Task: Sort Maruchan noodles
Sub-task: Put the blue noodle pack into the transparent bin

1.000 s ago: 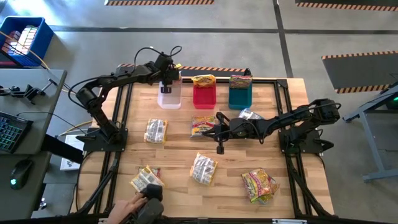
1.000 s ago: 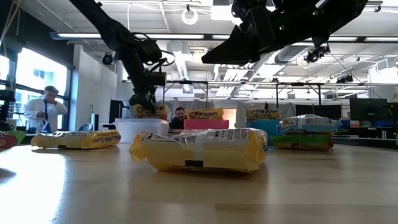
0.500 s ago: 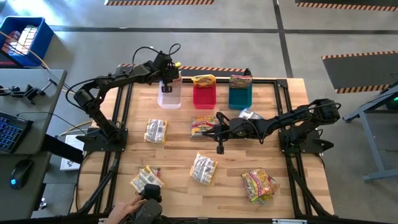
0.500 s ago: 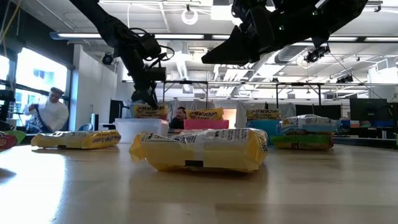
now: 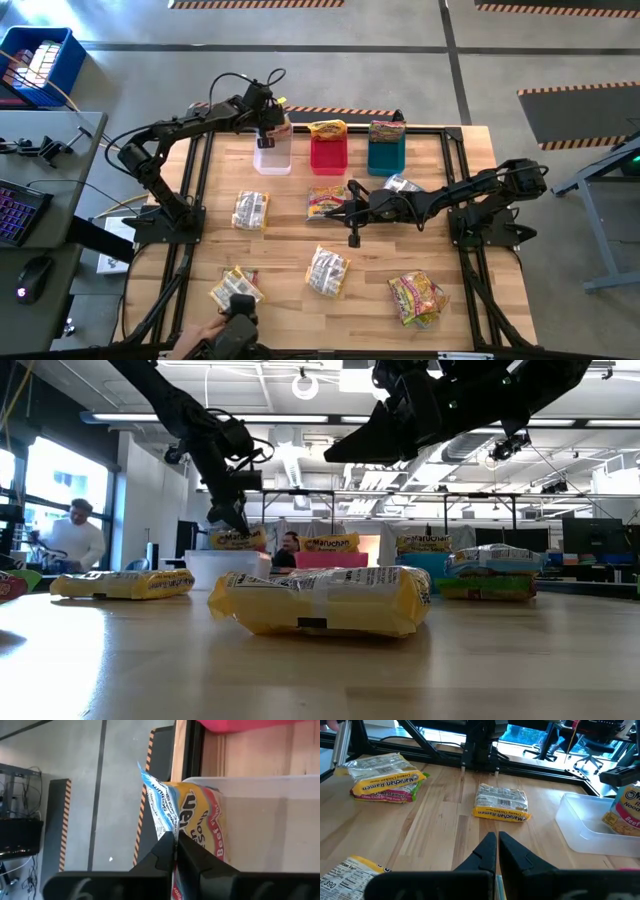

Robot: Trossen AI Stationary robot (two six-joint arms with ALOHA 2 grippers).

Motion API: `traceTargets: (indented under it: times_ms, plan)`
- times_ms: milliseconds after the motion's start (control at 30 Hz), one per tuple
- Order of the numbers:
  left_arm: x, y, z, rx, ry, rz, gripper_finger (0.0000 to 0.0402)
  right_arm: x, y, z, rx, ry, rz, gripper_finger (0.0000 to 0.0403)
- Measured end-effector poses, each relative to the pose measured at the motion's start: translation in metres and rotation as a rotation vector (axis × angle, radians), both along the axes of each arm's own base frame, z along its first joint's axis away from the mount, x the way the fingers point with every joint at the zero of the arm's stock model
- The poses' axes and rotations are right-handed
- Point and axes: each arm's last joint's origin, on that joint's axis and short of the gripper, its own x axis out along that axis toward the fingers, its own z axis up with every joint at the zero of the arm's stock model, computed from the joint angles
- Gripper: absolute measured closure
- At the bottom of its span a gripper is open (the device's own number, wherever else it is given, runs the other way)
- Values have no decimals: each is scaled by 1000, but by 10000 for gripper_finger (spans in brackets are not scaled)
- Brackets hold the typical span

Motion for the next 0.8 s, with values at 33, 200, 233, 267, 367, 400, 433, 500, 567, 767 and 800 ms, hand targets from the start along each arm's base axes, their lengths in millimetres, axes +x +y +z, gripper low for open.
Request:
traceTargets:
  times_ms: [33, 200, 233, 267, 367, 400, 433, 500, 567, 767, 800]
  plan:
    - [0, 0, 0, -3, -3, -3, 398, 0, 0, 0, 0, 0, 0, 401]
    - [2, 2, -5, -11, -5, -19, 400, 0, 0, 0, 1, 0, 0, 401]
    - [3, 2, -6, -14, -3, -20, 400, 0, 0, 0, 2, 0, -1, 401]
    - [3, 2, -7, -15, -2, -20, 401, 0, 0, 0, 2, 0, -1, 401]
    - [4, 3, -9, -19, 0, -22, 401, 0, 0, 0, 0, 0, 0, 401]
    - [4, 3, -9, -19, 0, -22, 400, 0, 0, 0, 0, 0, 0, 401]
    - [4, 3, -8, -18, -1, -22, 400, 0, 0, 0, 0, 0, 0, 401]
    - [4, 3, -8, -17, -2, -23, 398, 0, 0, 0, 0, 0, 0, 401]
    - [4, 2, -9, -18, -1, -24, 395, 0, 0, 0, 0, 0, 0, 401]
    - [5, 2, -9, -10, 12, -15, 371, 0, 0, 0, 0, 0, 0, 401]
    - [5, 1, -9, -7, 19, -10, 365, 0, 0, 0, 0, 0, 0, 401]
